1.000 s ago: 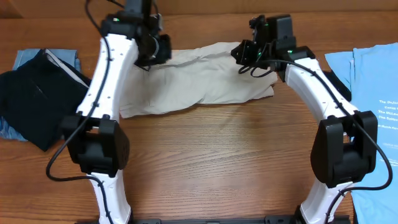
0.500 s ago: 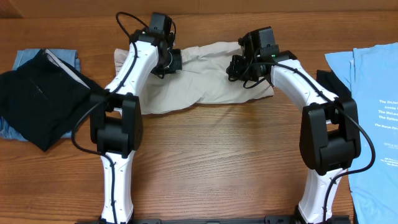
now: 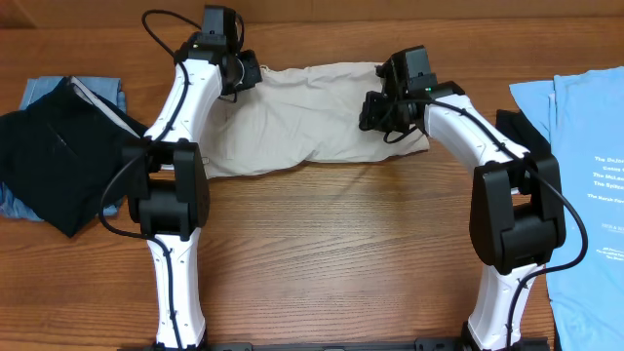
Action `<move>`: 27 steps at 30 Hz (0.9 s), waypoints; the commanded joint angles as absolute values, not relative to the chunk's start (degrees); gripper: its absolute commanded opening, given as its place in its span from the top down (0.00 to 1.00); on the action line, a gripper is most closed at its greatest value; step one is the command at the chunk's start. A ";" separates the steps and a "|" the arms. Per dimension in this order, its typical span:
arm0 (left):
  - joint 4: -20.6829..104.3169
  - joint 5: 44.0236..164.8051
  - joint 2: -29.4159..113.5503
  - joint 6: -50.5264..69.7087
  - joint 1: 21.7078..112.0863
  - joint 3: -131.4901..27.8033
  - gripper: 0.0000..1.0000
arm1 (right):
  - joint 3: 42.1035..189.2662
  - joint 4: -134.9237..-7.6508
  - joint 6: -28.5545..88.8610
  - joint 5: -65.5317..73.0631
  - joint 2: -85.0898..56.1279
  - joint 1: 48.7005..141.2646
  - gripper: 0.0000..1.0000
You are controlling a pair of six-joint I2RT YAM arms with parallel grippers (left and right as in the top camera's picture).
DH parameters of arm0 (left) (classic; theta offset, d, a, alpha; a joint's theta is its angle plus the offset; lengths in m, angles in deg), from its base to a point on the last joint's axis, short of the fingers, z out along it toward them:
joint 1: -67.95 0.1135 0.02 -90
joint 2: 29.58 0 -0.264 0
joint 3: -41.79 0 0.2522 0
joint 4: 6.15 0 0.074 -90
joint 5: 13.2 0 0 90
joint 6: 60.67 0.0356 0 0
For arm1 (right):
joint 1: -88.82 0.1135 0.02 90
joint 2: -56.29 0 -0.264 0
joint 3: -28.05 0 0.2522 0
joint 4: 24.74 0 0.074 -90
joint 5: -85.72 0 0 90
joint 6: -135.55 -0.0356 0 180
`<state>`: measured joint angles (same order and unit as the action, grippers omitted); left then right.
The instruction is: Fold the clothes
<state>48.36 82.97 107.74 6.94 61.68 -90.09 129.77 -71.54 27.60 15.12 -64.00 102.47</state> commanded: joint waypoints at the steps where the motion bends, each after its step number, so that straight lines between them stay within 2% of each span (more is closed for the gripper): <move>1: 48.34 85.60 108.09 5.38 61.99 -92.23 0.85 | 129.18 -71.23 27.84 14.57 -64.09 102.69 0.96; 4: 53.37 89.31 106.21 5.49 61.99 -97.11 0.88 | 129.18 -71.01 28.01 14.53 -64.09 102.69 0.96; 7: 60.60 88.83 103.36 5.49 61.99 -103.34 0.95 | 129.18 -71.43 28.01 14.38 -64.09 102.69 0.96; 11: 68.17 84.90 100.57 5.51 61.99 -105.04 0.96 | 129.20 -71.34 28.32 14.68 -64.06 102.69 0.96; 13: 70.72 82.73 100.83 5.49 61.99 -104.67 0.96 | 130.12 -68.94 31.46 21.15 -64.06 102.69 0.96; 20: 70.85 82.14 101.46 5.51 61.92 -100.63 0.96 | 135.37 -64.17 31.44 29.33 -64.09 102.71 0.96; 27: 70.88 82.16 101.51 5.51 61.57 -100.54 0.96 | 135.37 -55.80 31.53 28.74 -64.17 105.99 0.96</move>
<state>70.85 82.93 101.79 5.67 61.68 -100.78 133.86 -57.46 30.83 28.50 -64.15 104.17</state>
